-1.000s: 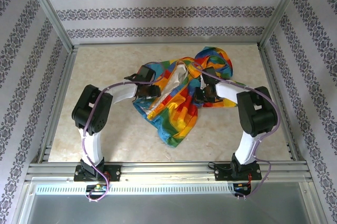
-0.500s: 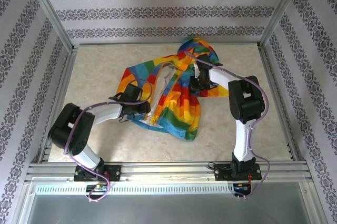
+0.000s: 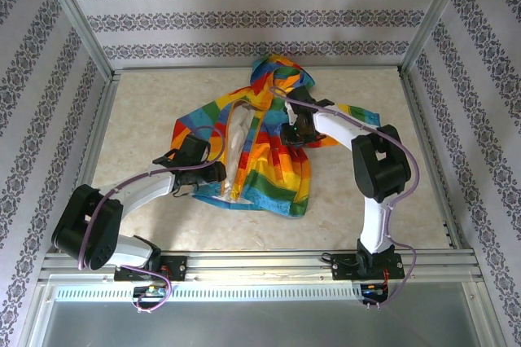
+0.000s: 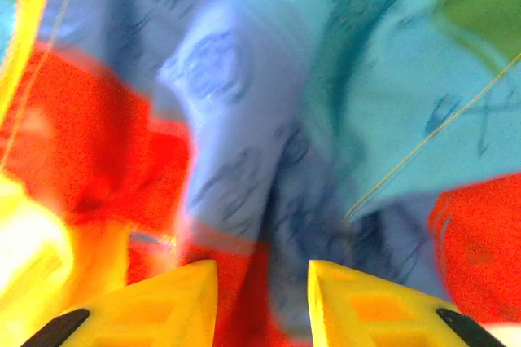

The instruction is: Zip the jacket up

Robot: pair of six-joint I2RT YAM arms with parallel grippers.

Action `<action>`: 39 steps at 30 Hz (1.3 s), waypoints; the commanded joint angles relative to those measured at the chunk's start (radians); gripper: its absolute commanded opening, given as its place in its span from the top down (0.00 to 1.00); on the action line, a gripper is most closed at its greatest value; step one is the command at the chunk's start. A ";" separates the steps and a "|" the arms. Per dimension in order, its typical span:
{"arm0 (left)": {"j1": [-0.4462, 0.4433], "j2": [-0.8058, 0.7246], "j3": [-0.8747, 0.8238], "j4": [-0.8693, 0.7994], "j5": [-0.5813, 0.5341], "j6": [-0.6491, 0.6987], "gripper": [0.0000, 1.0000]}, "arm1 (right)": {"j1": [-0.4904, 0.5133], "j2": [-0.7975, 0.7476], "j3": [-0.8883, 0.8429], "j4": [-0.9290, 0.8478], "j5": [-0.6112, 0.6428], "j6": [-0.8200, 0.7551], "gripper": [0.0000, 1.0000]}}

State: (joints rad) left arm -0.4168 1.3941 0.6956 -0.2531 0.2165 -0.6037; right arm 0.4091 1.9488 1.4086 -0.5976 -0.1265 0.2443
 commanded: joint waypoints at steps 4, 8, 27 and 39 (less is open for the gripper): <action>0.010 -0.004 -0.028 -0.088 0.048 0.061 0.47 | 0.091 -0.161 -0.086 -0.075 0.103 0.080 0.65; 0.009 0.009 -0.078 -0.035 0.101 0.090 0.43 | 0.171 -0.217 -0.122 -0.059 0.102 0.159 0.66; 0.016 -0.078 -0.123 -0.003 0.302 0.074 0.78 | 0.423 -0.167 -0.205 0.307 -0.072 0.473 0.86; 0.082 -0.200 -0.127 -0.160 0.119 0.091 0.47 | 0.486 -0.081 -0.156 0.339 -0.113 0.518 0.95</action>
State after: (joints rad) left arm -0.3511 1.1938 0.5629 -0.3386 0.4072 -0.5385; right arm 0.8768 1.8496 1.2171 -0.2745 -0.2176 0.7391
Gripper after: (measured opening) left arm 0.523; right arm 0.060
